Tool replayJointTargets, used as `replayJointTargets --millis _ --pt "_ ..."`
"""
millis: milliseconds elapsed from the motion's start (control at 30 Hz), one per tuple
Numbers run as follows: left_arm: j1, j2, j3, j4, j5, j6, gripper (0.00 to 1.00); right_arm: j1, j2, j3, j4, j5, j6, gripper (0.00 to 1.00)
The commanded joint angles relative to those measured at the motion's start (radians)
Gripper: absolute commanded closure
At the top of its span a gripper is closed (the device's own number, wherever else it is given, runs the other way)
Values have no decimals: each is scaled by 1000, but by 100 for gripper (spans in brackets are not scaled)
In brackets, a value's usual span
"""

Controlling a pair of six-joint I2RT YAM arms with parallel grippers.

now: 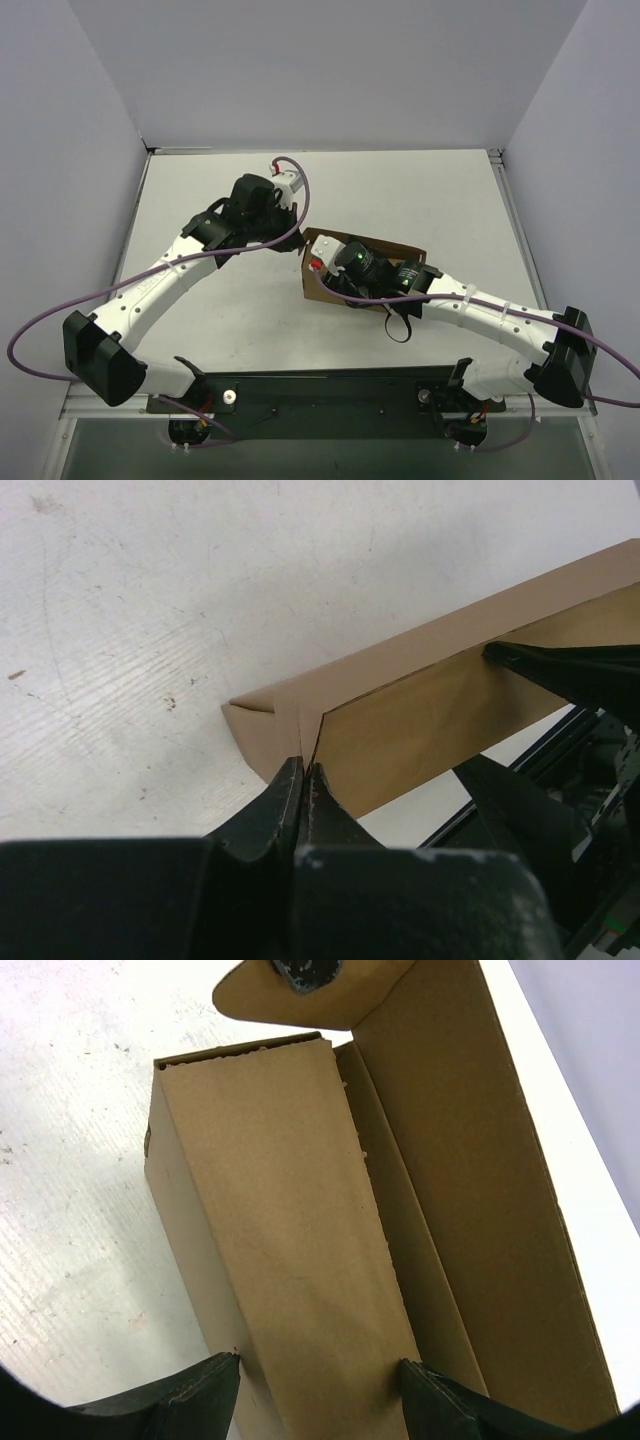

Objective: Fold the paper box

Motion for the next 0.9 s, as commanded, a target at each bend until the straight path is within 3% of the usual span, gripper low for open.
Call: replayJointTargets --millis 0,867 --pt "-11 -25 -9 143 74 -129 100 11 -1 -33 -56 -15 46 37" --pt "-29 -89 -180 273 43 -258 100 13 4 -58 -45 -21 69 41"
